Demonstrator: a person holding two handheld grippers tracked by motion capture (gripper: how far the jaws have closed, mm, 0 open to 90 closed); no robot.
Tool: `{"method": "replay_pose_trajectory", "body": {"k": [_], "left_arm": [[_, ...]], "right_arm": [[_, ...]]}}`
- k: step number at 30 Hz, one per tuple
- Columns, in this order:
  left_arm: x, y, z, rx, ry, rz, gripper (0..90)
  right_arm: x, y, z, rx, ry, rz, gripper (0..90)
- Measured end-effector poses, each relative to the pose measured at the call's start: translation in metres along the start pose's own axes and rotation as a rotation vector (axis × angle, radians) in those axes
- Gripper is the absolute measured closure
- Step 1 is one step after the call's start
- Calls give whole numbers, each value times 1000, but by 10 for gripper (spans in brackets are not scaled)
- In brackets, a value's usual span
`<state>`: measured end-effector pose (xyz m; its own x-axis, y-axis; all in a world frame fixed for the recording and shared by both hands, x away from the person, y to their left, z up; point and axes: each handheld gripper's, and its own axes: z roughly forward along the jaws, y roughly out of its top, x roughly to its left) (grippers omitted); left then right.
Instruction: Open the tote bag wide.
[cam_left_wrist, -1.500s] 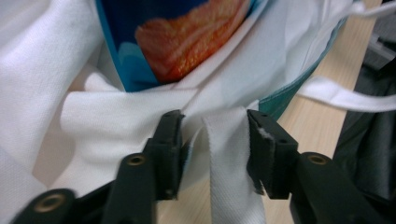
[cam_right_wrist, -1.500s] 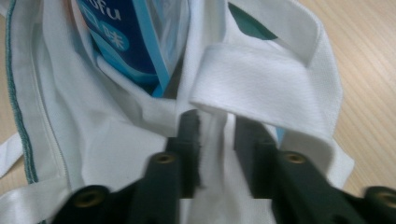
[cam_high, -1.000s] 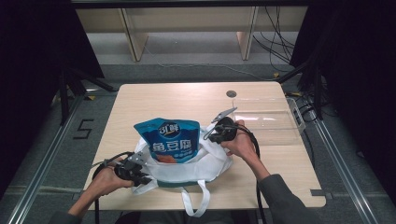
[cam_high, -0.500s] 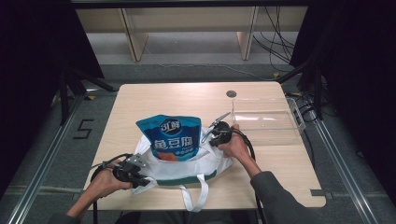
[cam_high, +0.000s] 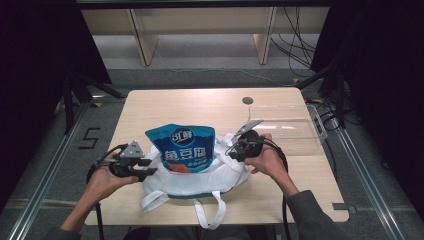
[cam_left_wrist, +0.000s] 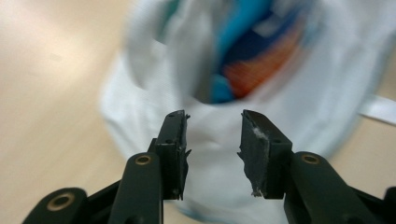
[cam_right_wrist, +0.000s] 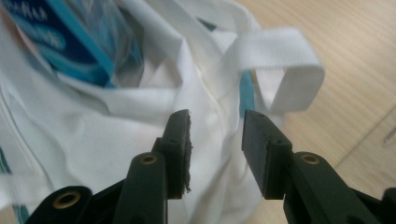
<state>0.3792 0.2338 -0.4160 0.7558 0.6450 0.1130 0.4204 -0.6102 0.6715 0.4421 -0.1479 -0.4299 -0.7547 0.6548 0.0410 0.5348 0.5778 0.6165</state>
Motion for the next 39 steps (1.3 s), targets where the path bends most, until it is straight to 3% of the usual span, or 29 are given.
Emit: {"method": "replay_pose_trajectory", "body": {"k": [1, 2, 5, 6, 7, 10, 12, 13, 14, 15, 17, 18, 19, 22, 26, 28, 30, 33, 39], "left_arm": [[5, 3, 0, -7, 41, 38, 599], [8, 4, 4, -12, 58, 33, 602], [16, 5, 20, 5, 41, -8, 599], [20, 5, 25, 22, 25, -13, 614], [23, 5, 30, 36, 24, -15, 650], [35, 6, 40, 64, 68, -18, 814], [48, 6, 44, 93, 70, -3, 849], [53, 3, 49, 83, 54, -49, 851], [58, 2, 50, 100, 35, -56, 854], [59, 0, 54, 96, 39, -90, 856], [65, -5, 63, 103, 23, -106, 856], [66, -7, 66, 103, 18, -128, 856], [67, -8, 68, 121, -3, -128, 856], [69, -11, 73, 121, -13, -139, 857], [64, -17, 83, 138, 10, -137, 858], [62, -19, 86, 144, 9, -125, 860], [63, -19, 86, 145, -6, -144, 860], [63, -20, 86, 141, -2, -141, 860], [68, -20, 86, 130, -12, -179, 855]], "right_arm": [[0, -2, -2, 17, -4, -19, 636], [0, -5, -2, 22, -5, -30, 644], [1, -10, 0, 41, -4, -10, 673], [-1, -10, 1, 45, -7, -37, 682], [-1, -11, 4, 51, -4, -16, 698], [-6, -11, 12, 75, -7, -30, 800], [-8, -10, 17, 95, -19, -48, 866], [-8, -10, 18, 106, -24, -44, 871], [-9, -10, 19, 102, -35, -61, 876], [-11, -10, 20, 99, -40, -65, 879], [-12, -11, 20, 103, -33, -38, 883], [-14, -12, 22, 100, -22, -36, 884], [-15, -13, 23, 103, -30, -38, 885], [-18, -15, 31, 117, -22, -25, 889], [-20, -19, 45, 138, -25, -28, 890], [-20, -19, 46, 148, -33, -29, 891], [-21, -20, 47, 146, -23, -27, 891], [-20, -20, 49, 145, -31, -39, 891], [-24, -19, 50, 129, -31, -10, 889]]}}
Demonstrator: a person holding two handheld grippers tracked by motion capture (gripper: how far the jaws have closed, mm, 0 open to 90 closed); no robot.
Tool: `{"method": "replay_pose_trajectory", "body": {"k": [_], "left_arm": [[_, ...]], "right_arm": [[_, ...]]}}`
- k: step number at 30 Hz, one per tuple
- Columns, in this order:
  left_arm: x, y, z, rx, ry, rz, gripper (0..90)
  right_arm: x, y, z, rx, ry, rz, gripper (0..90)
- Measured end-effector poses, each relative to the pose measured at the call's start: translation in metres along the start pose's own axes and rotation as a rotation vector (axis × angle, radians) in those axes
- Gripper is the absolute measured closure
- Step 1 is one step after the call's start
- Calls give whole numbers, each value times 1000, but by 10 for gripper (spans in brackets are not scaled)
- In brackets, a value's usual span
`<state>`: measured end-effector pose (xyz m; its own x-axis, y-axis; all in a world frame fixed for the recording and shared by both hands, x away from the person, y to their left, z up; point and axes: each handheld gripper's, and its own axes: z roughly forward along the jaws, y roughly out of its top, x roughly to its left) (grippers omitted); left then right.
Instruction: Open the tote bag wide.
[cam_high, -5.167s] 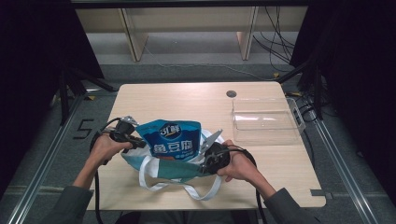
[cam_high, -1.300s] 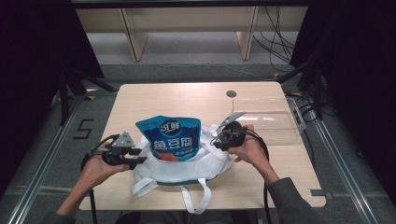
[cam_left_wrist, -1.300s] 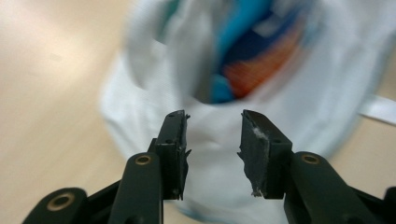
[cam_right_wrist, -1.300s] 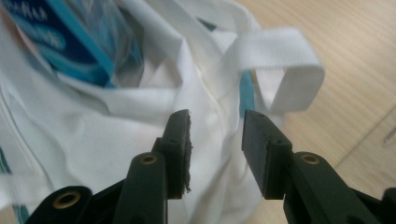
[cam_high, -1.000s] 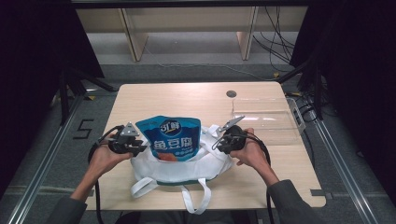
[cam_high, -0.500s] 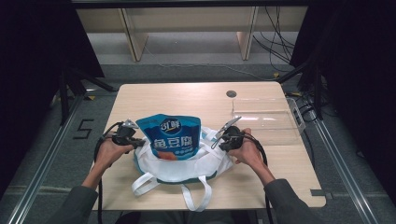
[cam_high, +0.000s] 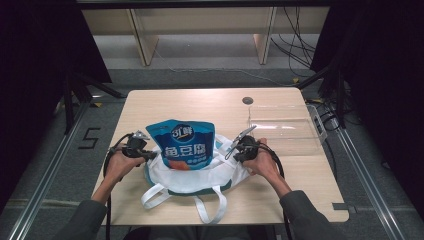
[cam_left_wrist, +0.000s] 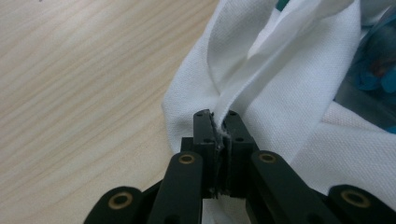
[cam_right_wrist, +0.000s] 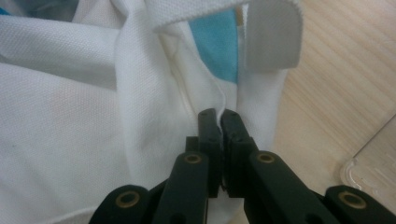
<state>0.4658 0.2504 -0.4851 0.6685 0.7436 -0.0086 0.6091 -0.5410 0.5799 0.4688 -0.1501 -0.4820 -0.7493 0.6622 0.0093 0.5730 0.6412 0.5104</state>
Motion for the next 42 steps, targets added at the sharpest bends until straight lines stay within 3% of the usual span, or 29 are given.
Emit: {"method": "replay_pose_trajectory", "body": {"k": [2, 4, 7, 14, 15, 17, 18, 20, 21, 23, 24, 26, 27, 29, 32, 35, 36, 39, 42], "left_arm": [[0, -1, 1, -33, 0, -9, 853], [1, 0, -1, -8, -9, -11, 842], [0, -1, -3, -10, -10, -8, 825], [4, -2, -20, -71, -10, -43, 657], [5, -1, -25, -47, -21, -50, 642], [4, -1, -31, -58, -20, -39, 610], [3, -1, -34, -60, -22, -35, 597], [0, -2, -39, -74, -17, -28, 576], [-3, -2, -41, -88, -15, -48, 560], [-6, -3, -47, -102, -19, -57, 511], [-9, -2, -50, -127, -11, -69, 486], [-13, -2, -56, -136, -3, -68, 438], [-17, -1, -60, -141, 0, -73, 424], [-22, -2, -67, -152, 16, -44, 399], [-29, -6, -78, -148, 36, -37, 332], [-32, -10, -88, -161, 45, -26, 325], [-34, -12, -91, -174, 42, -38, 320], [-39, -18, -98, -188, 43, -33, 304], [-44, -26, -103, -195, 43, -31, 297]], "right_arm": [[0, 0, 0, -2, 5, 7, 887], [0, 0, 0, -3, 4, 6, 882], [-2, -1, -1, -13, 11, 18, 871], [-2, -2, -11, -52, 42, 43, 746], [-1, -3, -12, -65, 37, 45, 739], [0, -3, -17, -59, 40, 54, 723], [-1, -3, -18, -83, 40, 40, 713], [1, -2, -23, -83, 43, 55, 691], [0, -3, -24, -119, 44, 49, 672], [2, -3, -29, -114, 44, 67, 626], [1, -3, -31, -115, 36, 50, 606], [2, -3, -34, -111, 36, 76, 561], [2, -4, -33, -134, 34, 78, 549], [2, -4, -37, -117, 21, 74, 515], [2, -4, -40, -120, 9, 57, 470], [5, -5, -42, -110, 24, 72, 453], [3, -5, -42, -122, 15, 48, 450], [7, -5, -44, -108, 20, 71, 433], [8, -4, -45, -118, 1, 49, 423]]}}
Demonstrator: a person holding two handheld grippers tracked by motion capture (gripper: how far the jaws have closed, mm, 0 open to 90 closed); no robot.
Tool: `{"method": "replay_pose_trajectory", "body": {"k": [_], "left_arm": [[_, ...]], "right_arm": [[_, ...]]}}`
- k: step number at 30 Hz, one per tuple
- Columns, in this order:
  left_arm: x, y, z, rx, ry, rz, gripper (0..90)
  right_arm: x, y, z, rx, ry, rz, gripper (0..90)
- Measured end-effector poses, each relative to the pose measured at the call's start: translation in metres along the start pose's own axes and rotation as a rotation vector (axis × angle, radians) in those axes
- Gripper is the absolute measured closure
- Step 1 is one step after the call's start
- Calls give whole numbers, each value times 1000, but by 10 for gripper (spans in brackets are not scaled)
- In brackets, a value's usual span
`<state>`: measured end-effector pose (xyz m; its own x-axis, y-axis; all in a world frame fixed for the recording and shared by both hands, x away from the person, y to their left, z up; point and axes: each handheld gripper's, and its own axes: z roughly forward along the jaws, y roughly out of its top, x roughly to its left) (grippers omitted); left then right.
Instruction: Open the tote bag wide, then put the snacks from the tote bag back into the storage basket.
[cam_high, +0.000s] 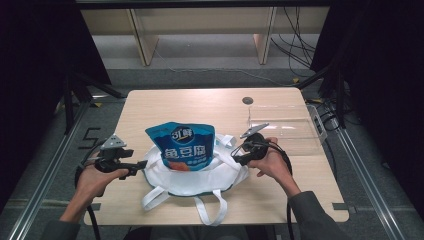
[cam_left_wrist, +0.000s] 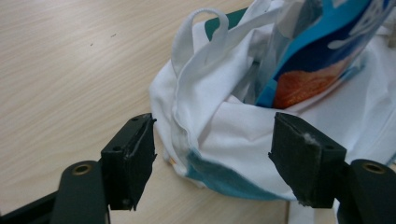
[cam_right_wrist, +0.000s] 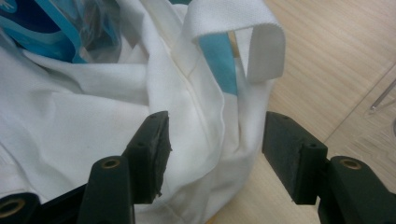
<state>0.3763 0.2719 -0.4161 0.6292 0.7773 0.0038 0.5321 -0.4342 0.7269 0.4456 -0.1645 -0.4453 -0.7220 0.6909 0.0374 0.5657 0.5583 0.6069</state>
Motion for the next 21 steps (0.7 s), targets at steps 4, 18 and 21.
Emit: {"method": "replay_pose_trajectory", "body": {"k": [4, 18, 21], "left_arm": [[-5, -9, -3, -8, -17, -14, 288], [-22, -33, -14, -47, 6, -22, 204], [-30, -38, -16, -63, 14, -56, 192]], "right_arm": [[2, 1, -2, -2, 1, -1, 415], [4, 4, -7, 5, 18, -3, 393], [6, 6, -12, -14, -6, 3, 387]]}}
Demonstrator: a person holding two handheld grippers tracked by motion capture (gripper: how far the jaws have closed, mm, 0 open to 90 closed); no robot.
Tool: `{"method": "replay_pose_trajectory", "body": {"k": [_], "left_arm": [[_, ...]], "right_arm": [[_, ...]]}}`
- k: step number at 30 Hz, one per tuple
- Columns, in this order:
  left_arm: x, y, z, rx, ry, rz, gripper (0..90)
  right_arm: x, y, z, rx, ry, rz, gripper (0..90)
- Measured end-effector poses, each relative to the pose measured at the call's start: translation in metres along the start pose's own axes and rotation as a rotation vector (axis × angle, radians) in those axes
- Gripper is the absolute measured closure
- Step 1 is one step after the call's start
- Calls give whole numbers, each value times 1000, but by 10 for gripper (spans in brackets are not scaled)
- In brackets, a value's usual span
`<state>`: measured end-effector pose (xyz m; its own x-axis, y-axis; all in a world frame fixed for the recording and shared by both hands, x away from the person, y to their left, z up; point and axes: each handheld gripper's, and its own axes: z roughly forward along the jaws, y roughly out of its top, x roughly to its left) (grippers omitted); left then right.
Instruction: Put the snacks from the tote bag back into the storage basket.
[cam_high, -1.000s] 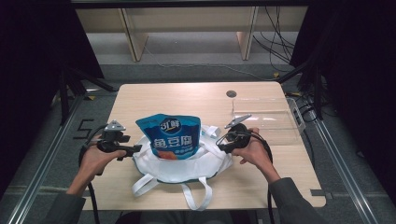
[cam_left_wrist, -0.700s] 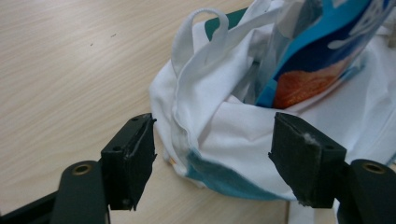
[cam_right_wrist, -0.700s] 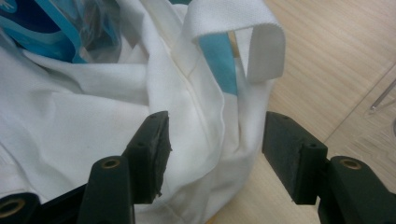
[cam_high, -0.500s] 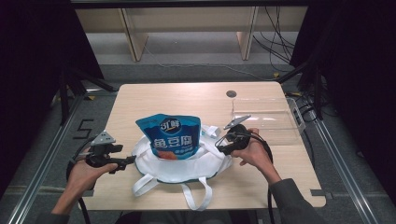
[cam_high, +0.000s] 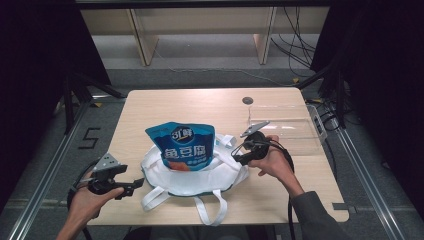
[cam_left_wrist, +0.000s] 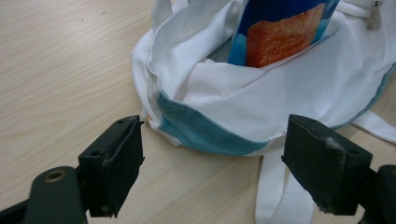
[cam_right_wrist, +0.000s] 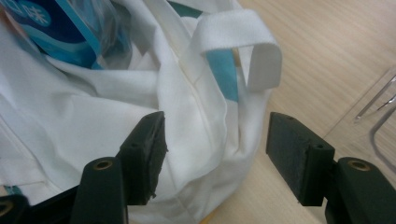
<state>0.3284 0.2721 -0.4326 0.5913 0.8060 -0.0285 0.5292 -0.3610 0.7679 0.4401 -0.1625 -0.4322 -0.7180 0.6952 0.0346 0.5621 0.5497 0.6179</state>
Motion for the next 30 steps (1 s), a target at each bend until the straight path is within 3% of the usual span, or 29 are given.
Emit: {"method": "replay_pose_trajectory", "body": {"k": [2, 3, 5, 7, 8, 9, 10, 12, 14, 15, 16, 17, 19, 20, 21, 22, 23, 25, 26, 29, 30], "left_arm": [[1, -2, -2, -4, -6, 54, 192], [0, -3, -3, -3, -10, 52, 192], [-4, -6, -5, -8, -5, 44, 192], [-7, -7, -7, 1, -8, 46, 192], [-7, -8, -8, -3, -14, 59, 192], [-10, -10, -8, -10, -3, 39, 193], [-9, -9, -10, 5, -6, 73, 193], [-11, -11, -9, -9, -19, 53, 193], [-11, -13, -10, -5, -4, 82, 194], [-12, -13, -11, 14, -5, 65, 194], [-14, -15, -9, -10, -8, 46, 195], [-13, -16, -10, 1, 5, 68, 196], [-17, -19, -8, -3, 1, 20, 200], [-18, -19, -8, 7, 6, 28, 200], [-18, -20, -7, -15, 4, 36, 200], [-19, -20, -7, -11, 3, 20, 200], [-18, -20, -8, 1, -7, 51, 201], [-19, -20, -9, -8, -11, 35, 201], [-18, -21, -9, -20, -6, 64, 201], [-20, -22, -11, 9, -9, 43, 201], [-21, -23, -11, -2, -10, 38, 202]], "right_arm": [[-2, 2, -5, -2, 5, -39, 385], [-1, 3, -7, -8, 6, -15, 383], [0, 5, -12, -15, 17, -30, 379], [-1, 7, -17, -19, 0, -54, 366], [1, 9, -22, 2, 5, -36, 360], [1, 10, -24, -10, 18, -52, 359], [2, 11, -28, -13, 12, -48, 358], [4, 14, -35, -15, 22, -63, 355], [5, 18, -39, -37, 16, -91, 352], [8, 20, -43, -10, 31, -76, 352], [10, 21, -44, -27, 37, -80, 352], [11, 23, -46, -11, 46, -89, 352], [15, 25, -49, -6, 55, -110, 352], [16, 27, -50, -14, 64, -139, 352], [18, 28, -52, -15, 67, -152, 351], [19, 30, -53, -18, 79, -170, 348], [22, 31, -56, -15, 76, -167, 344], [25, 37, -62, -23, 97, -208, 335], [27, 40, -65, -9, 102, -209, 333], [33, 54, -74, -28, 110, -230, 331], [35, 59, -77, -33, 113, -246, 326]]}}
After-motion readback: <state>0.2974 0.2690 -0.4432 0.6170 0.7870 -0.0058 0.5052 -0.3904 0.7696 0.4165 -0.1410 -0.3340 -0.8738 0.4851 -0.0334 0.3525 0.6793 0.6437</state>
